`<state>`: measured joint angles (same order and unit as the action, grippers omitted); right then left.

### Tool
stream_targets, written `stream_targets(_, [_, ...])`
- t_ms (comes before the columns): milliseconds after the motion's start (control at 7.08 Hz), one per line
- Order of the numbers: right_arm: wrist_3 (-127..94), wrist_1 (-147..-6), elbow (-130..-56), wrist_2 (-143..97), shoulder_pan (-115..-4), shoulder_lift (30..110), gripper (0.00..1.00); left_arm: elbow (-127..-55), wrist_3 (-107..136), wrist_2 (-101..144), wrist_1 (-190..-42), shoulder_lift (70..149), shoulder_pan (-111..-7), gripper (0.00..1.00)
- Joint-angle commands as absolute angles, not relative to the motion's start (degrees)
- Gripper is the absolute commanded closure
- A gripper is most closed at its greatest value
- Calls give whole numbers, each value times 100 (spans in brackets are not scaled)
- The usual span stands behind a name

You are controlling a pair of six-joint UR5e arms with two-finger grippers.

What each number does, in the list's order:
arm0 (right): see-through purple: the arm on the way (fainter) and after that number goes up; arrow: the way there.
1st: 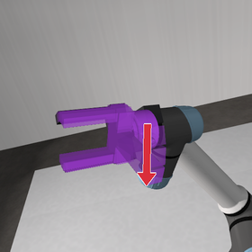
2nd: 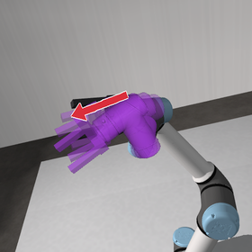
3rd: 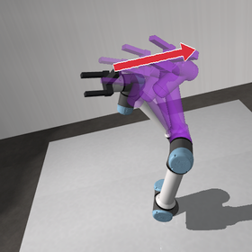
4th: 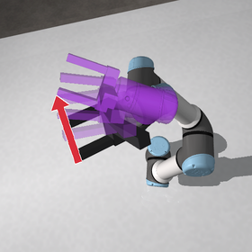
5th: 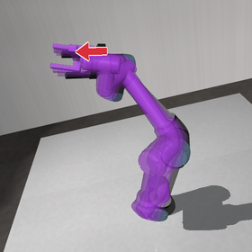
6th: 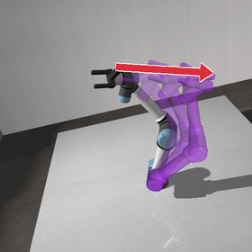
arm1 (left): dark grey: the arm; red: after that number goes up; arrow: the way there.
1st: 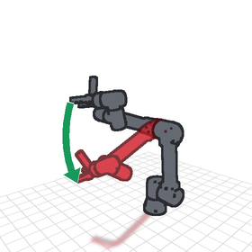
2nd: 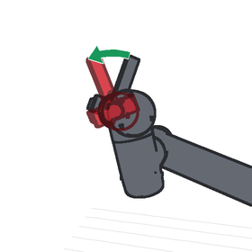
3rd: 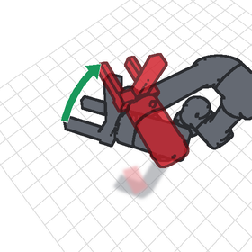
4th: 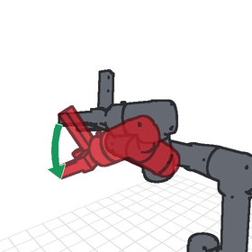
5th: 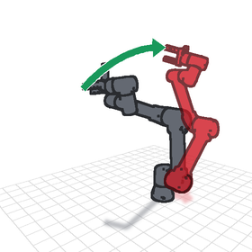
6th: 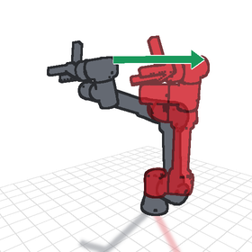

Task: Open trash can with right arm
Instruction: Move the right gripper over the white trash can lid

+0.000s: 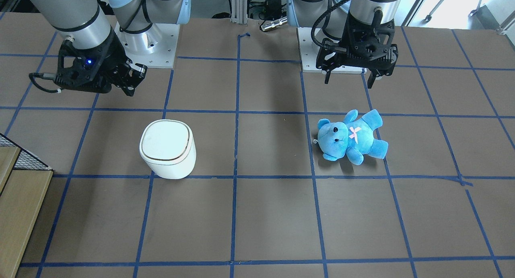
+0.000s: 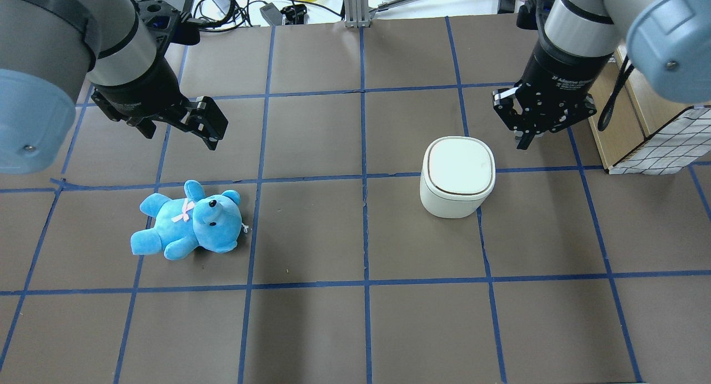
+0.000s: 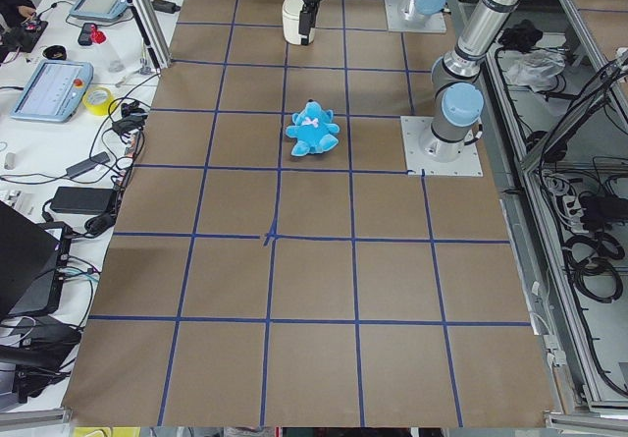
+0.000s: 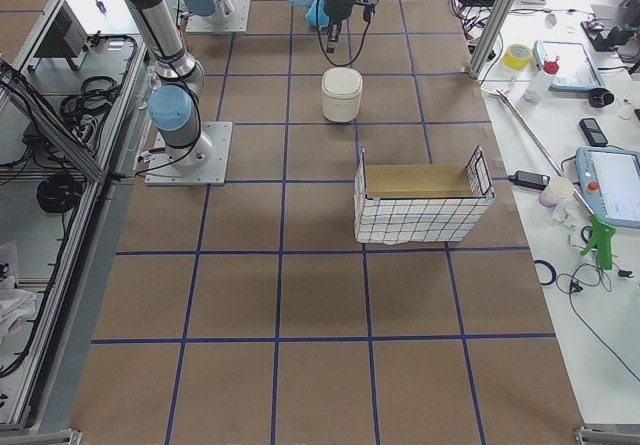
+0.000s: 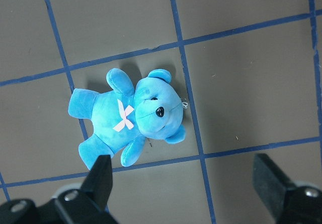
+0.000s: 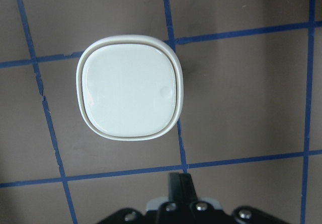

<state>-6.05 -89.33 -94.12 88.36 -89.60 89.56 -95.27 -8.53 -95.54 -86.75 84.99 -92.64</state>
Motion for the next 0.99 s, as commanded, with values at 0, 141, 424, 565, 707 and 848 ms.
stream_targets(0, [-624,-9927,-9955,8833,-8965,8746,100,-9527,-853,-9554,-8675,8499,-9264,0])
stream_targets(141, [-633,-10106,-10088,8833,-8965,8667,100,-9527,-853,-9554,-8675,8499,-9264,0])
stream_targets(424, [-615,-10107,-10116,8824,-8974,8552,100,-9527,-853,-9554,-8675,8499,-9264,0])
stream_targets(565, [-615,-10116,-10116,8833,-8974,8500,100,-9527,-853,-9554,-8675,8499,-9264,0])
stream_targets(707, [-615,-10125,-10116,8833,-8974,8438,100,-9527,-853,-9554,-8675,8499,-9264,0])
stream_targets(848, [-580,-10186,-10116,8833,-8974,8429,100,-9527,-853,-9554,-8675,8499,-9264,0])
